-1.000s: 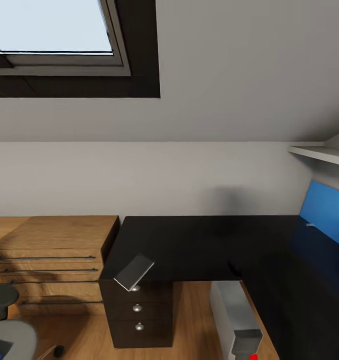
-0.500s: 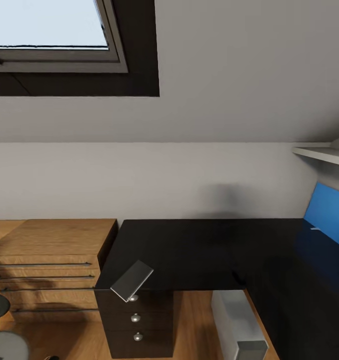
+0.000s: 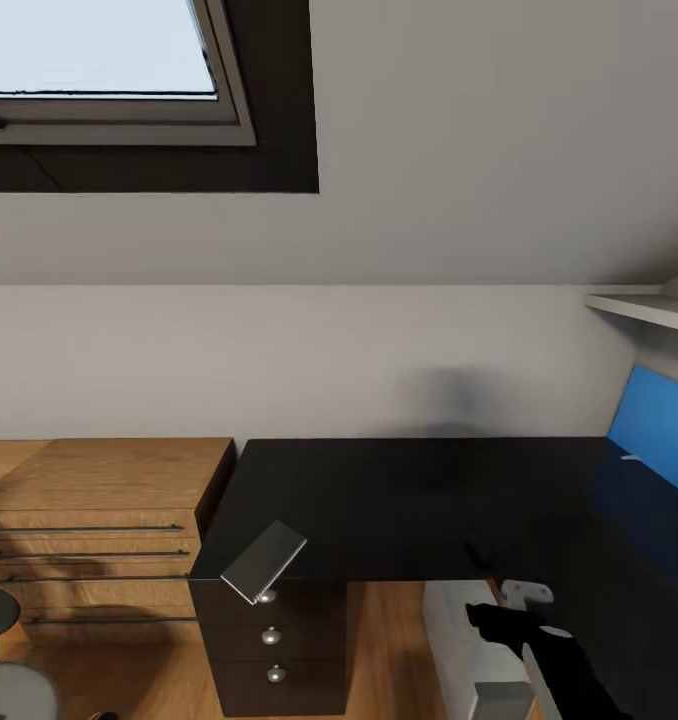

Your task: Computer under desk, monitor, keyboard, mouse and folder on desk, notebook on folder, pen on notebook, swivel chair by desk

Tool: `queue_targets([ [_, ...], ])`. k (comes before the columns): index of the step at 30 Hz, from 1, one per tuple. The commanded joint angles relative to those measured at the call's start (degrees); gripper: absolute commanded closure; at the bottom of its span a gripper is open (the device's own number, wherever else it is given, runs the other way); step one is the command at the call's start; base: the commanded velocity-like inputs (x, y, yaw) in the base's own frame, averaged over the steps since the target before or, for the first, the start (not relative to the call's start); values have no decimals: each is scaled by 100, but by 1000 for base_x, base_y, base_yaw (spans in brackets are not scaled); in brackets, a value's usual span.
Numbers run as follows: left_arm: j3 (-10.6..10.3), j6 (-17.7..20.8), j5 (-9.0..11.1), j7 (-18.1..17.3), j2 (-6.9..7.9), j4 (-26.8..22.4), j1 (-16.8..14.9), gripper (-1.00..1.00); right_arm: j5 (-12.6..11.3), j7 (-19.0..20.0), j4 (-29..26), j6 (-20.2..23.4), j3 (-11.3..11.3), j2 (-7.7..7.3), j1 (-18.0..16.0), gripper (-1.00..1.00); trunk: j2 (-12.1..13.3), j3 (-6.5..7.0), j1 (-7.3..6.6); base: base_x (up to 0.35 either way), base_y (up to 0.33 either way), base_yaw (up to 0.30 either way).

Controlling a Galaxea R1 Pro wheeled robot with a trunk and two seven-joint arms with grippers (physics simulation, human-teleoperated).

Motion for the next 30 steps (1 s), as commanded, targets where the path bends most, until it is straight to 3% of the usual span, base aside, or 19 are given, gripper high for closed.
queue_targets([
  [1, 5, -6, -27, 36, -2, -11, 2, -100, 0, 1, -386, 502, -14, -13, -30, -100, -6, -8, 2, 0, 0, 0],
  [4, 5, -6, -2, 38, 1, -11, 2, -100, -5, -217, -976, 1407, -25, -64, -235, -100, -6, -8, 2, 9, 0, 0],
  [8, 1, -6, 112, 39, -2, -11, 2, -100, -2, -621, -1043, 1882, -24, -89, -801, -100, -6, -8, 2, 188, 0, 0],
  [12, 0, -6, 142, 39, -6, -11, 2, -100, 10, -728, -756, 1866, -12, -147, -1037, -100, -6, -8, 2, 302, 0, 0],
  [19, 3, -6, 146, 33, -14, -11, 2, -100, 18, -726, 198, 1441, 90, -323, -1094, -100, -6, -8, 2, 231, 0, 0],
  [23, 8, -6, 144, 32, -20, -11, 2, -100, -7, -656, 337, 1396, 98, -495, -1100, -100, -6, -8, 2, 44, 0, 0],
  [30, 5, -6, 141, 31, -24, -11, 2, -100, 13, -546, 469, 1354, 101, -630, -1102, -100, -6, -8, 2, 10, 0, 0],
])
